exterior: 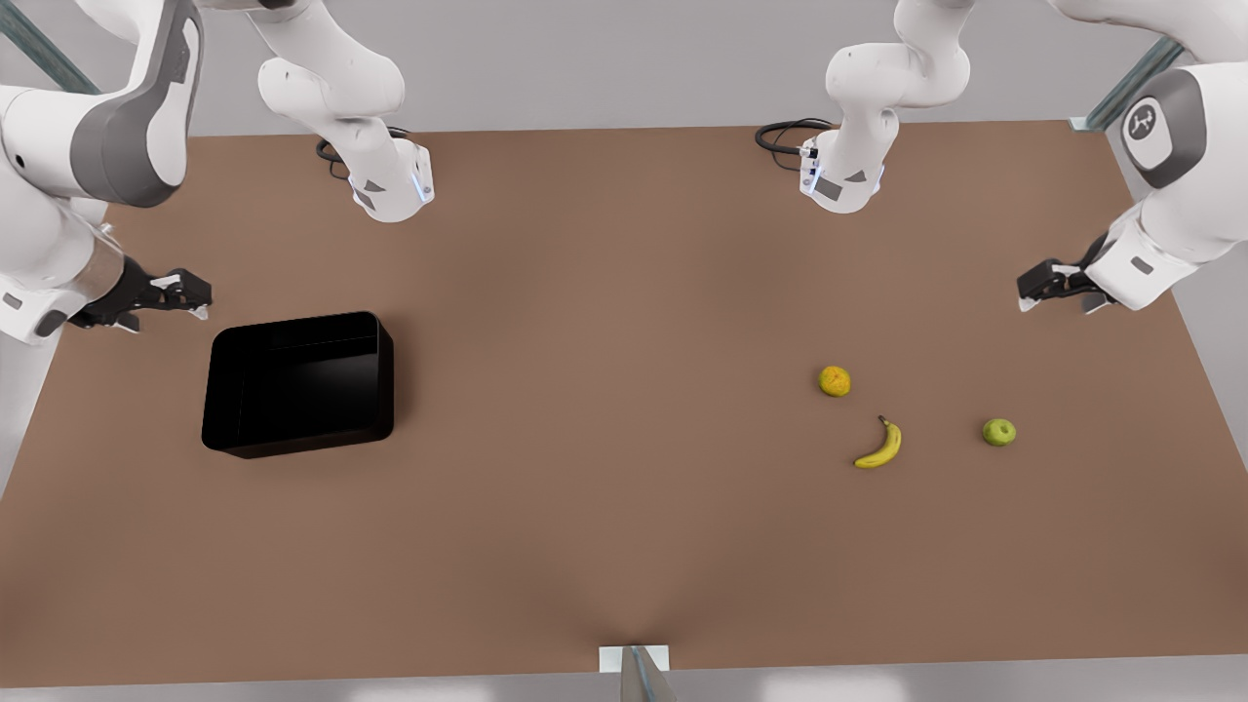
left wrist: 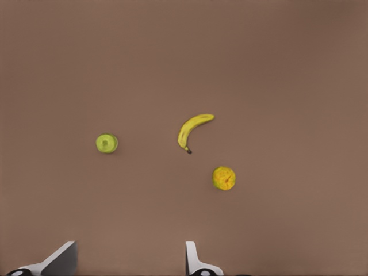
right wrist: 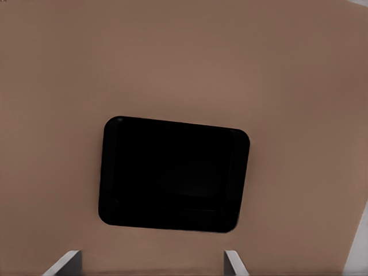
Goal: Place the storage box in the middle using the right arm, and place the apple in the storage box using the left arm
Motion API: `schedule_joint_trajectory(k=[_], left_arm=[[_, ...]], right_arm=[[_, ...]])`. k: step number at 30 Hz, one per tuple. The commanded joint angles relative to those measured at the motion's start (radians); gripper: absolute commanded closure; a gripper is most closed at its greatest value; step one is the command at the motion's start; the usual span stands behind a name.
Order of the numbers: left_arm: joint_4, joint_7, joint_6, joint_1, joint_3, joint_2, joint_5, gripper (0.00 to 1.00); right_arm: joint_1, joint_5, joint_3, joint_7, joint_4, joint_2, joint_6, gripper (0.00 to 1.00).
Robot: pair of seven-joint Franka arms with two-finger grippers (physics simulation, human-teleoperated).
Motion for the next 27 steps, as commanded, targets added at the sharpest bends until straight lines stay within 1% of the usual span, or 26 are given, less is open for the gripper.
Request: schedule_joint_trajectory(k=[1, 4, 5, 6, 7, 8, 9, 10, 11, 12, 13, 15, 16, 17, 18, 20, 23, 27], left_arm=[[0.000, 0.000, 0.000, -0.016, 0.000, 0.002, -0.002, 0.00], [0.033, -0.009, -0.006, -0.010, 0.005, 0.104, -0.004, 0.00], [0.067, -0.093, -0.021, -0.010, 0.037, 0.167, -0.056, 0.00], [0.069, -0.257, -0.032, -0.010, 0.063, 0.186, -0.128, 0.00], [0.069, -0.354, -0.021, -0.010, 0.068, 0.215, -0.137, 0.00], [0.070, -0.429, -0.011, -0.010, 0.069, 0.264, -0.170, 0.00], [0.078, -0.596, 0.055, -0.005, 0.071, 0.313, -0.240, 0.00], [0.079, -0.748, 0.066, 0.024, 0.107, 0.347, -0.392, 0.00], [0.075, -0.813, 0.063, 0.024, 0.201, 0.379, -0.586, 0.00], [0.063, -0.847, 0.014, 0.045, 0.284, 0.435, -0.811, 0.00], [0.060, -0.888, 0.020, 0.067, 0.298, 0.495, -0.924, 0.00], [0.035, -0.959, 0.023, 0.093, 0.296, 0.574, -1.110, 0.00], [-0.002, -0.959, 0.014, 0.120, 0.298, 0.615, -1.269, 0.00], [0.000, -0.973, 0.009, 0.153, 0.298, 0.644, -1.332, 0.00], [0.000, -0.994, -0.038, 0.189, 0.298, 0.698, -1.430, 0.00], [0.000, -0.991, -0.086, 0.232, 0.298, 0.765, -1.489, 0.00], [0.006, -0.991, -0.106, 0.277, 0.298, 0.816, -1.515, 0.00], [0.007, -0.991, -0.147, 0.291, 0.302, 0.834, -1.480, 0.00]], right_arm=[[0.017, 0.000, -0.001, -0.001, 0.000, 0.000, -0.001, 0.00], [0.001, 0.000, -0.001, -0.006, -0.003, 0.018, 0.002, 0.00], [-0.033, 0.005, -0.005, -0.024, 0.000, 0.072, 0.011, 0.00], [-0.080, 0.008, -0.010, -0.064, 0.002, 0.139, 0.014, 0.00], [-0.105, 0.000, -0.022, -0.067, 0.017, 0.188, 0.031, 0.00], [-0.123, 0.000, -0.057, -0.069, 0.023, 0.245, 0.037, 0.00], [-0.158, 0.009, -0.103, -0.101, 0.014, 0.281, 0.077, 0.00], [-0.192, 0.008, -0.105, -0.130, -0.008, 0.285, 0.121, 0.00], [-0.206, 0.008, -0.108, -0.165, -0.029, 0.305, 0.157, 0.00], [-0.221, 0.008, -0.113, -0.168, -0.037, 0.339, 0.175, 0.00], [-0.224, 0.008, -0.113, -0.170, -0.121, 0.333, 0.265, 0.00], [-0.232, 0.009, -0.113, -0.171, -0.238, 0.324, 0.431, 0.00], [-0.230, 0.009, -0.113, -0.171, -0.273, 0.324, 0.477, 0.00], [-0.230, 0.011, -0.113, -0.171, -0.301, 0.324, 0.516, 0.00], [-0.230, 0.023, -0.113, -0.171, -0.333, 0.325, 0.563, 0.00], [-0.227, 0.028, -0.113, -0.171, -0.373, 0.336, 0.632, 0.00], [-0.223, 0.028, -0.113, -0.171, -0.374, 0.367, 0.646, 0.00], [-0.223, 0.043, -0.113, -0.168, -0.374, 0.393, 0.644, 0.00]])
